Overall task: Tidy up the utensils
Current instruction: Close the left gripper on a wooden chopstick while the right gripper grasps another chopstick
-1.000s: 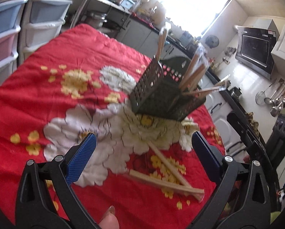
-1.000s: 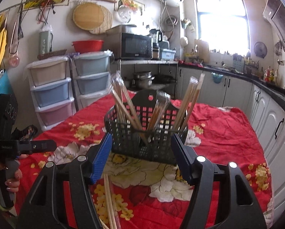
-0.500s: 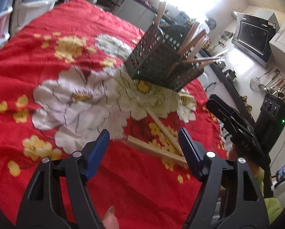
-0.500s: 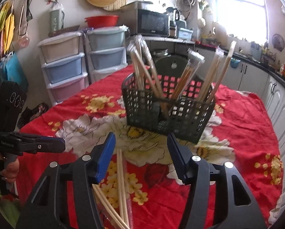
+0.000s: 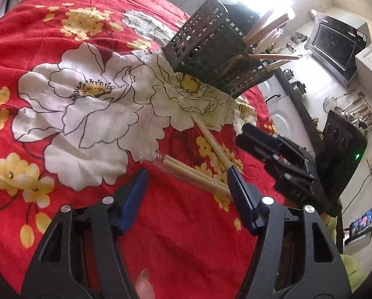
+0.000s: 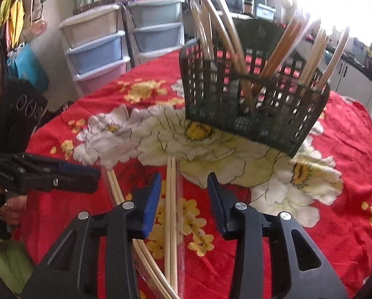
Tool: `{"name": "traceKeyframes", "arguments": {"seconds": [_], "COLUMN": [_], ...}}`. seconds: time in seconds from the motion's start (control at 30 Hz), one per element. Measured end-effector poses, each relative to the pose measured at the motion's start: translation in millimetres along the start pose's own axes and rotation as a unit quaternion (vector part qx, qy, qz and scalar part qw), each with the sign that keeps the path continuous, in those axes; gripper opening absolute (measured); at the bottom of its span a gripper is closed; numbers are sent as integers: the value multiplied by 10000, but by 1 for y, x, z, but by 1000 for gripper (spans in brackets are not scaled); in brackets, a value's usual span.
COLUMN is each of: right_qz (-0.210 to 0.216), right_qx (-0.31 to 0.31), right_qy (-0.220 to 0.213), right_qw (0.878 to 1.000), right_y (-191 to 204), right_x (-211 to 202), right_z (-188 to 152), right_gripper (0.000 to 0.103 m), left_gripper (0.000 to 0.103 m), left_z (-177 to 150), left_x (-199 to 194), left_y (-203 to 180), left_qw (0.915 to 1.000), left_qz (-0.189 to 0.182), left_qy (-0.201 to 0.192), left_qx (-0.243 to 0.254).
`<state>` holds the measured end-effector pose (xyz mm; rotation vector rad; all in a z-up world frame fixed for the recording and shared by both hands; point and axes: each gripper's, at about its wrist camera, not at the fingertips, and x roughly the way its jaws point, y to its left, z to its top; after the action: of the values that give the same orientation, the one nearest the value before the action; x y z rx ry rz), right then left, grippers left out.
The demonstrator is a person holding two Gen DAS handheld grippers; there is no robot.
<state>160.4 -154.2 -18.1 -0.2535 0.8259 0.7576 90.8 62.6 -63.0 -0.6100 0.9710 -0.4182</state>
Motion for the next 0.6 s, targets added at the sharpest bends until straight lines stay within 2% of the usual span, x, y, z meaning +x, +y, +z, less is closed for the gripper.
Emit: {"name": "traceKeyframes", "arguments": {"seconds": [0.33,0.4,0.5,0.6], "right_qz": [176,198,208,232], "right_qx": [-164,-215,-249,-209], "right_qy": [474,586,740,848], "right_qw": [9986,9979,9967,9959], "right_y": [5,8,9,8], "right_x": [27,35,45,52], "right_z": [-1,1,5,11], "right_gripper": [36,36,32,22], "left_gripper": [24,21,16,15], "left_z": [14,16,20,22], "left_x": [14,15,16,17], "left_y": [9,13,20,26], "left_qw": [9999,9997,9992,9983], "left_qz": [111,90,-7,-108], "left_qy": [10,23,57,81], "left_qx": [-127,-209,-399,-570]}}
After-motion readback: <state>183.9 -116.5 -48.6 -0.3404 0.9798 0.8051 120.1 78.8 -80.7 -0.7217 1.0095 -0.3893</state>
